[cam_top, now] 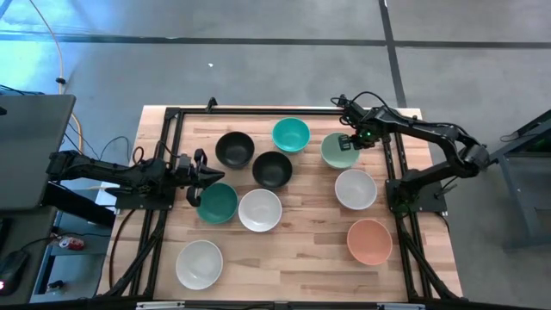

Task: Nest bowls inside each other
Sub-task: Stack the light green bowl on top of bottom right black bowl

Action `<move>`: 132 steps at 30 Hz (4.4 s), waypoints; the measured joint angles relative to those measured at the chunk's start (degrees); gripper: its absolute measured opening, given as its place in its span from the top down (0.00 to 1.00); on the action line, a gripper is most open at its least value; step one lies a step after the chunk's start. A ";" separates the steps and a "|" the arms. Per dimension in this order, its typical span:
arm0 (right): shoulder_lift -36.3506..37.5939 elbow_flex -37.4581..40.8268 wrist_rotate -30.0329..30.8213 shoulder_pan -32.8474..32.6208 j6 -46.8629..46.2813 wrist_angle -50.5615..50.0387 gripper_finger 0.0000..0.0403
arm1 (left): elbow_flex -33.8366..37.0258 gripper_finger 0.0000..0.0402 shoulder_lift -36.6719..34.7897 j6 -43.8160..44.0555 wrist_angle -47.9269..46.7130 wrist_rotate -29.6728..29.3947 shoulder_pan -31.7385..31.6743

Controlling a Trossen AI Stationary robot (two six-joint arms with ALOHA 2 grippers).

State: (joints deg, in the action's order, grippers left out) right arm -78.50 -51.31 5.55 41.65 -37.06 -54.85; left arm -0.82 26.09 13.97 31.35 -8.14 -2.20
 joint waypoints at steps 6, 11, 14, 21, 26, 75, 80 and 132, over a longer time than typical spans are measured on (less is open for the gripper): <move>0.00 0.00 -0.05 0.00 0.02 0.07 0.88 | 0.00 0.96 0.00 0.87 -0.76 0.13 0.00; 0.00 0.02 0.11 0.00 0.04 0.20 0.90 | 0.00 0.96 0.00 0.88 -0.76 0.12 -0.01; 0.04 0.90 0.19 0.00 0.03 1.37 0.92 | 0.00 0.96 0.00 0.88 -1.27 0.11 -0.01; 0.04 1.57 0.32 0.00 -0.39 1.38 0.98 | 0.00 0.96 0.00 0.88 -1.61 0.11 -0.02; 0.05 1.57 0.36 0.00 -0.37 1.35 0.99 | 0.00 0.96 0.00 0.88 -1.59 0.09 -0.01; 0.13 -17.35 -9.08 -15.44 -16.25 1.45 1.00 | 0.00 0.96 0.00 -1.12 -3.41 -13.00 0.00; -0.91 -17.40 -9.57 -17.25 -18.44 4.83 1.00 | 0.00 0.96 0.00 -1.10 -4.52 -13.07 0.00; -37.13 -50.88 -6.25 -27.45 -7.93 -6.87 1.00 | 0.00 0.96 0.00 3.90 -6.33 -10.45 -0.01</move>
State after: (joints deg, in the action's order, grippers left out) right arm -115.63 -102.19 -0.70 14.20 -44.99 -61.72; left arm -0.82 26.09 17.87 25.02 -18.59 -2.21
